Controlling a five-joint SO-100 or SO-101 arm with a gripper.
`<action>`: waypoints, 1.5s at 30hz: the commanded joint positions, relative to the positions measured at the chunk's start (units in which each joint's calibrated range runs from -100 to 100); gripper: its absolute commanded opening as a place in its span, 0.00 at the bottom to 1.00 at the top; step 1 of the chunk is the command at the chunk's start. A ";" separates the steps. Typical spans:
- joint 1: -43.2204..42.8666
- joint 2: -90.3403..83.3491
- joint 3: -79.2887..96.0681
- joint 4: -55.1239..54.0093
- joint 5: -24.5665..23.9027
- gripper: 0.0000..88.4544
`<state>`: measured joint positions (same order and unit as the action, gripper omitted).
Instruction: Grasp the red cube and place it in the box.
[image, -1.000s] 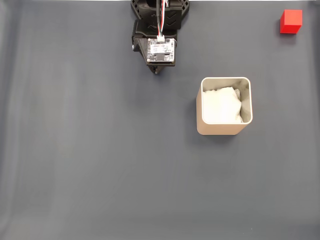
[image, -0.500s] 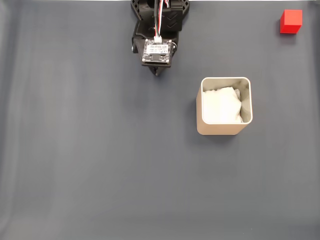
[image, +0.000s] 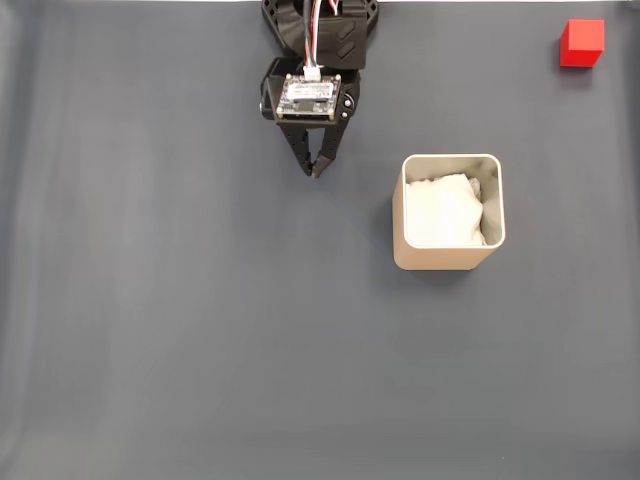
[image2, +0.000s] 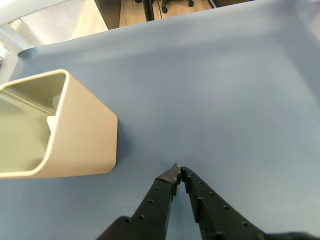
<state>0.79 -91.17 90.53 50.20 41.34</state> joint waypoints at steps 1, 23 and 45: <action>0.60 6.06 -9.49 -0.51 -0.78 0.00; -3.81 31.33 -49.23 19.60 4.20 0.00; -37.10 36.00 -67.74 39.62 7.52 0.00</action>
<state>-32.36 -55.95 26.41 88.30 48.67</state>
